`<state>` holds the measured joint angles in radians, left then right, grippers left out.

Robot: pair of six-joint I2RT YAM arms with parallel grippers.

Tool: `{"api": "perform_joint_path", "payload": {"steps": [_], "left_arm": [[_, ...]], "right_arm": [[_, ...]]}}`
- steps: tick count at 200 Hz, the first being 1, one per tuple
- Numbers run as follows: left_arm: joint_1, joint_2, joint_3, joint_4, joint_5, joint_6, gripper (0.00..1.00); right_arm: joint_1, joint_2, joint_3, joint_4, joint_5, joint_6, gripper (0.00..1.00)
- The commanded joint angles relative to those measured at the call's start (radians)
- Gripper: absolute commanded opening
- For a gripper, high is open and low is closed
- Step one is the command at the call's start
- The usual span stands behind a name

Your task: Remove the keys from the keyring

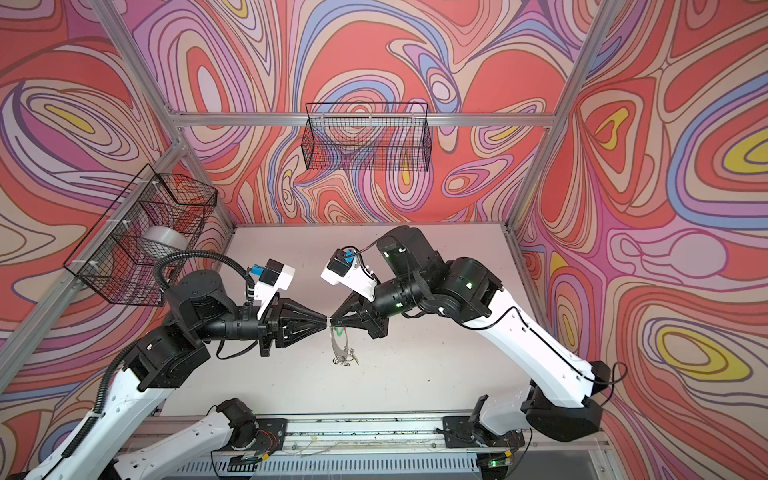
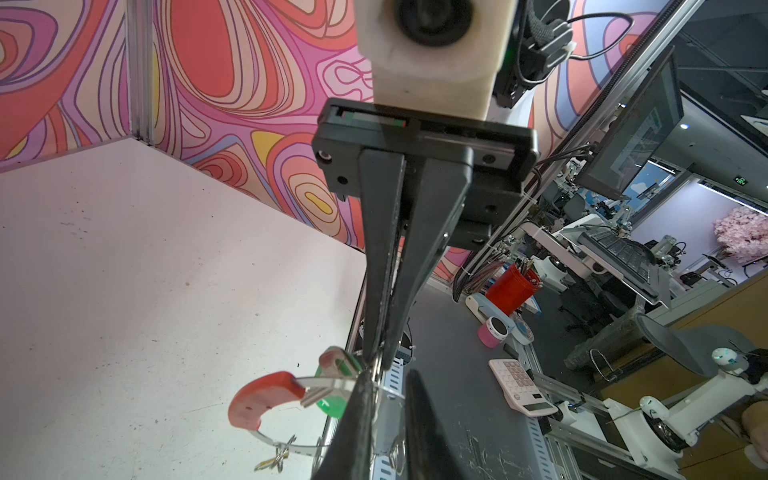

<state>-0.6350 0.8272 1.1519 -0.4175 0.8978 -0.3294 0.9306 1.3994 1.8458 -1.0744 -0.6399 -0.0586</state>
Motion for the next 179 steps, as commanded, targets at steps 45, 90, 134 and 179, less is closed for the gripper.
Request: {"api": "perform_joint_path", "payload": {"steps": [45, 90, 134, 179], "left_arm": [[0.002, 0.01, 0.001, 0.039, 0.018, -0.005, 0.03], [0.001, -0.016, -0.024, 0.074, -0.009, -0.007, 0.0], [0.002, -0.079, -0.096, 0.247, -0.048, -0.042, 0.0], [0.001, -0.124, -0.176, 0.468, -0.058, -0.109, 0.0]], "right_arm": [[0.001, 0.007, -0.018, 0.075, -0.008, 0.02, 0.0], [0.001, -0.017, -0.049, 0.13, -0.001, 0.049, 0.0], [0.001, -0.106, -0.154, 0.3, 0.034, 0.101, 0.36], [0.002, -0.249, -0.387, 0.566, 0.092, 0.161, 0.5]]}}
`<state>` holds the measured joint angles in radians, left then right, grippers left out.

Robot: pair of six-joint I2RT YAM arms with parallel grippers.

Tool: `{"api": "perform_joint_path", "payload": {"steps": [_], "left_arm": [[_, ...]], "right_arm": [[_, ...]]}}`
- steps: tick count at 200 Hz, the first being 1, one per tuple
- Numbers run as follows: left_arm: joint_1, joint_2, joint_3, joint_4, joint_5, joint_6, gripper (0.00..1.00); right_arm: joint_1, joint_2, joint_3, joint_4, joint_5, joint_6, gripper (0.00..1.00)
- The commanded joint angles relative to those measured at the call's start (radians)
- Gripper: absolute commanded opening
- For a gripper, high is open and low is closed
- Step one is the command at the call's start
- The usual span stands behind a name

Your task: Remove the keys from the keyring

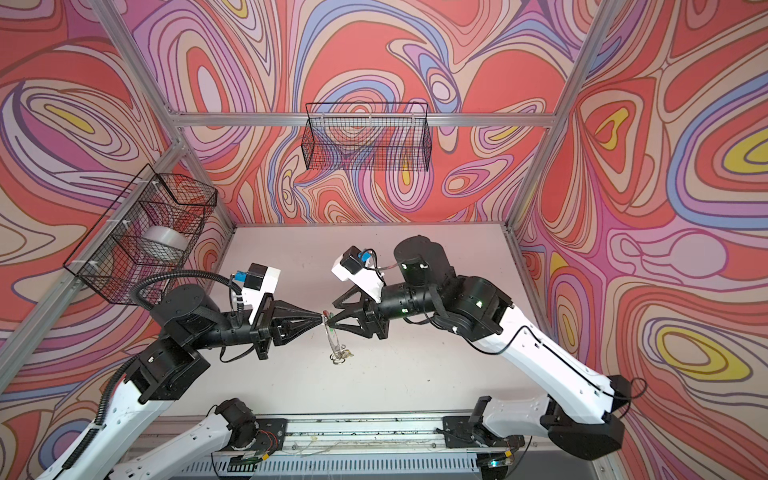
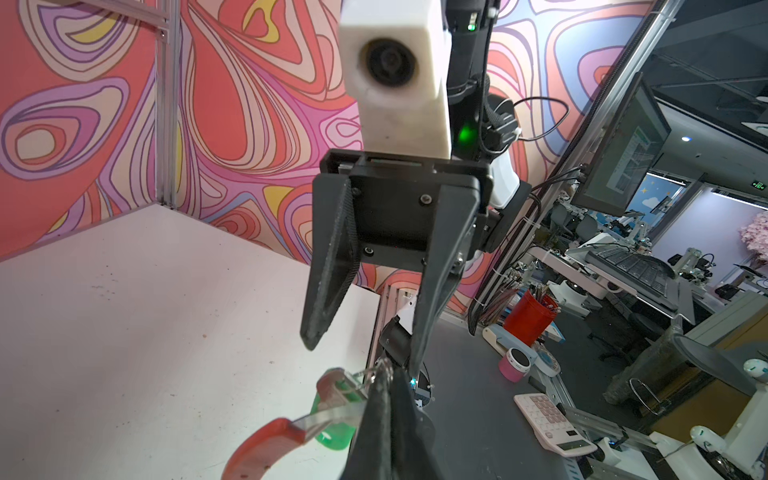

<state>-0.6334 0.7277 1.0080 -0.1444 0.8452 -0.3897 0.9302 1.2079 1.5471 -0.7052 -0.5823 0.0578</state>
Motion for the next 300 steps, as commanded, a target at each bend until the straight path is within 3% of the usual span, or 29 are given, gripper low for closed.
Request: {"api": "perform_joint_path", "payload": {"steps": [1, 49, 123, 175, 225, 300], "left_arm": [[-0.001, -0.025, -0.033, 0.2, -0.005, -0.051, 0.0], [0.0, 0.001, -0.039, 0.29, 0.049, -0.097, 0.0], [0.0, 0.016, -0.042, 0.321, 0.101, -0.132, 0.0], [0.0, 0.007, -0.043, 0.286, 0.063, -0.11, 0.0], [0.0, -0.002, -0.043, 0.274, 0.033, -0.102, 0.0], [0.001, -0.014, -0.042, 0.258, -0.011, -0.09, 0.0]], "right_arm": [[0.002, -0.061, -0.093, 0.202, 0.035, 0.046, 0.5], [0.001, -0.119, -0.231, 0.351, -0.011, 0.091, 0.61], [0.001, -0.092, -0.24, 0.372, -0.014, 0.097, 0.65], [0.002, -0.082, -0.222, 0.365, -0.049, 0.098, 0.38], [0.002, -0.087, -0.233, 0.354, -0.034, 0.103, 0.3], [0.001, -0.087, -0.23, 0.334, -0.027, 0.104, 0.01]]}}
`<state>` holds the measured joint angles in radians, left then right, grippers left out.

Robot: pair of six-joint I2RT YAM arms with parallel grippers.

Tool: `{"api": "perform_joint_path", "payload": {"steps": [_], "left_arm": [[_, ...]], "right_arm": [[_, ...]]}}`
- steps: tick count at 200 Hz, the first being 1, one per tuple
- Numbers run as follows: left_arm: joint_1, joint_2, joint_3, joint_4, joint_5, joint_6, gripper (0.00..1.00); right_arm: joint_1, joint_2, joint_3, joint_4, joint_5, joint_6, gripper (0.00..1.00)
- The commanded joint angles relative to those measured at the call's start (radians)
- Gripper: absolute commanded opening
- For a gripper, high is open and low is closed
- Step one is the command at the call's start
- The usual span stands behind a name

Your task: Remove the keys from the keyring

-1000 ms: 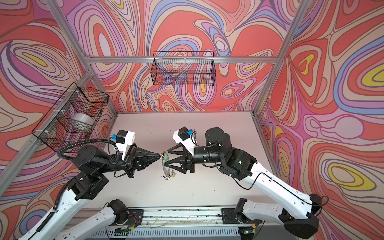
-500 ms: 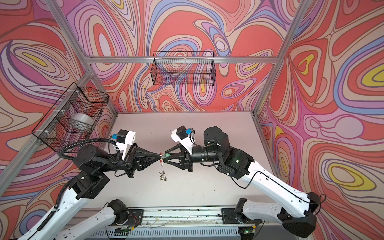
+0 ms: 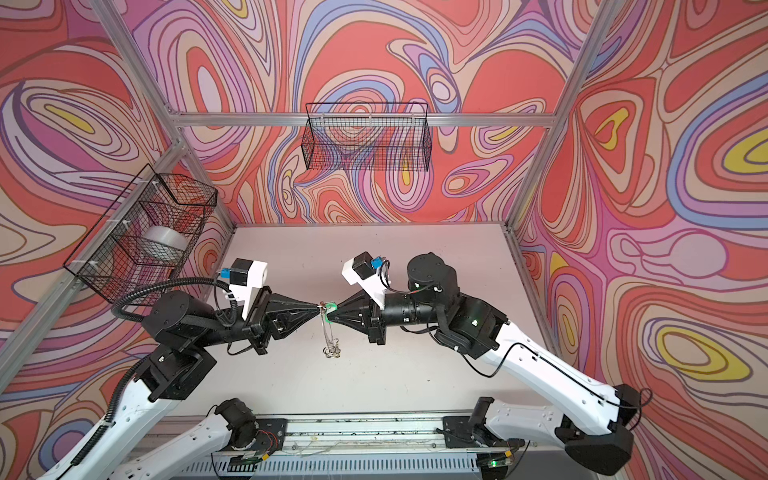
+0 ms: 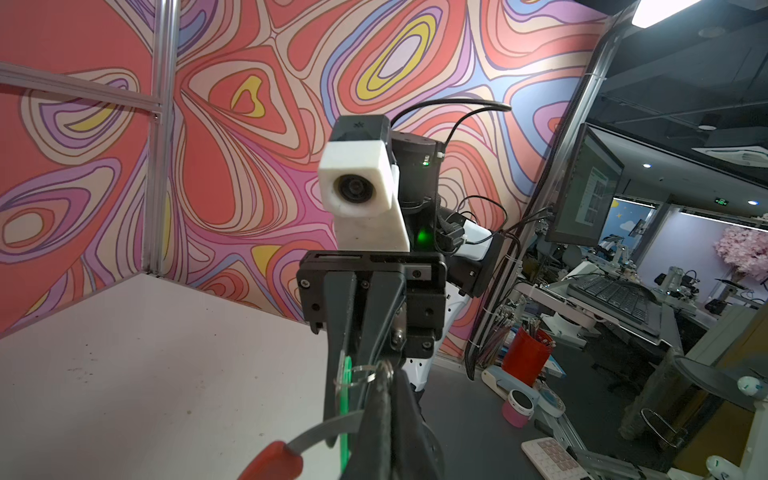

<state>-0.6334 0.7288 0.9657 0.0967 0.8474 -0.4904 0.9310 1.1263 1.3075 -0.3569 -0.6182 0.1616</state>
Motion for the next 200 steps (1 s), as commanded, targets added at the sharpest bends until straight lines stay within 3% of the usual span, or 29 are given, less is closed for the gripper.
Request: {"api": "perform_joint_path", "payload": {"steps": [1, 127, 176, 200], "left_arm": [[0.0, -0.016, 0.001, 0.018, -0.013, 0.01, 0.0], [0.0, -0.032, -0.028, 0.154, -0.1, -0.064, 0.0], [0.0, -0.032, -0.026, 0.122, -0.081, -0.039, 0.0], [0.0, -0.029, -0.016, 0.059, -0.053, 0.003, 0.0]], "right_arm": [[0.001, -0.005, 0.009, -0.014, 0.009, 0.0, 0.0], [0.021, 0.065, -0.019, 0.004, -0.064, 0.021, 0.0], [0.029, 0.056, -0.034, -0.008, 0.008, 0.03, 0.0], [0.029, 0.003, -0.027, -0.027, 0.101, 0.026, 0.38]]}}
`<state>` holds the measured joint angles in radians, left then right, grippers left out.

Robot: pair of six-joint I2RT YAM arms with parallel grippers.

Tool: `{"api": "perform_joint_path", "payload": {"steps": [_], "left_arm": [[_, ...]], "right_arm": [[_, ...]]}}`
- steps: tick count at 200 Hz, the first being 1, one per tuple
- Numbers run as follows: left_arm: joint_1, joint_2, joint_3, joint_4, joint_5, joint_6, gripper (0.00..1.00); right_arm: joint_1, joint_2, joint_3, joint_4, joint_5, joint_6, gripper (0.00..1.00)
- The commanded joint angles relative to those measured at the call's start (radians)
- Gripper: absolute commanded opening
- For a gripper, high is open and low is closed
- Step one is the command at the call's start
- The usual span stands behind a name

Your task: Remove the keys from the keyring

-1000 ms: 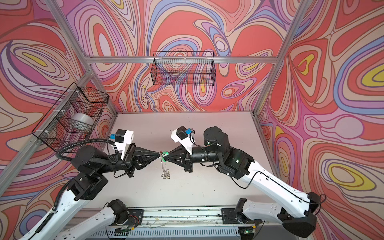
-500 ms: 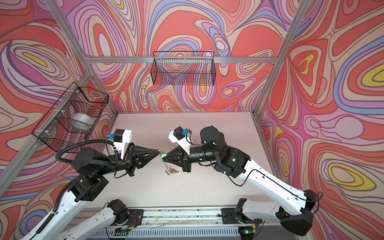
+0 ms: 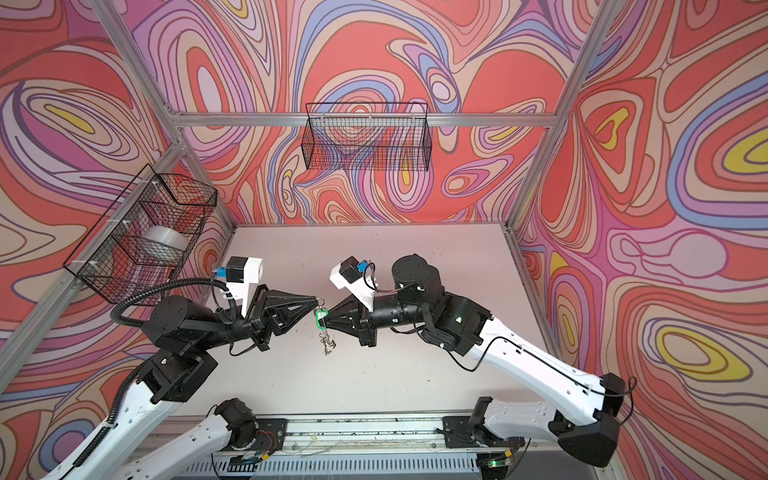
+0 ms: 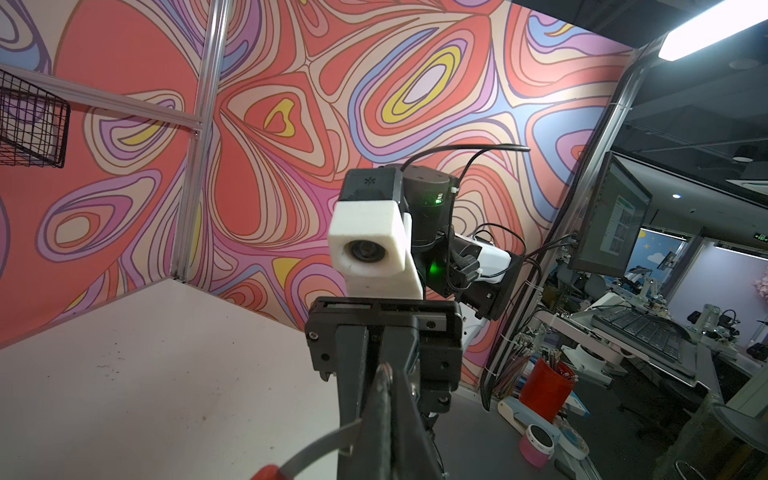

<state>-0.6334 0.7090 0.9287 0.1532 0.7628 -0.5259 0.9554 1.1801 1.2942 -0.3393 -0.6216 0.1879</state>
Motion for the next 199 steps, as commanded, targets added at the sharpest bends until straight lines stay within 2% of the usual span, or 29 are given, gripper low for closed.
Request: {"api": "perform_joint_path", "payload": {"steps": [1, 25, 47, 68, 89, 123, 199], "left_arm": [[0.0, -0.01, 0.021, 0.0, 0.032, 0.04, 0.0], [0.0, -0.022, 0.008, -0.021, 0.024, 0.064, 0.0], [0.0, -0.022, -0.002, -0.022, 0.026, 0.07, 0.0], [0.0, -0.015, -0.006, -0.01, 0.04, 0.066, 0.0], [0.0, -0.015, -0.01, 0.004, 0.054, 0.056, 0.0], [0.001, -0.018, -0.019, 0.03, 0.078, 0.038, 0.0], [0.0, -0.031, -0.027, 0.017, 0.02, 0.049, 0.0]], "right_arm": [[0.005, -0.052, -0.013, -0.043, 0.108, -0.001, 0.39], [0.005, -0.104, -0.008, -0.049, 0.145, -0.007, 0.55], [0.006, -0.137, -0.008, -0.021, 0.173, -0.013, 0.56], [0.005, -0.139, -0.009, 0.053, 0.153, -0.01, 0.57], [0.005, -0.105, 0.012, 0.091, 0.101, -0.012, 0.53], [0.005, -0.07, 0.014, 0.147, 0.081, -0.01, 0.46], [0.006, -0.059, -0.01, 0.161, 0.025, 0.027, 0.27]]}}
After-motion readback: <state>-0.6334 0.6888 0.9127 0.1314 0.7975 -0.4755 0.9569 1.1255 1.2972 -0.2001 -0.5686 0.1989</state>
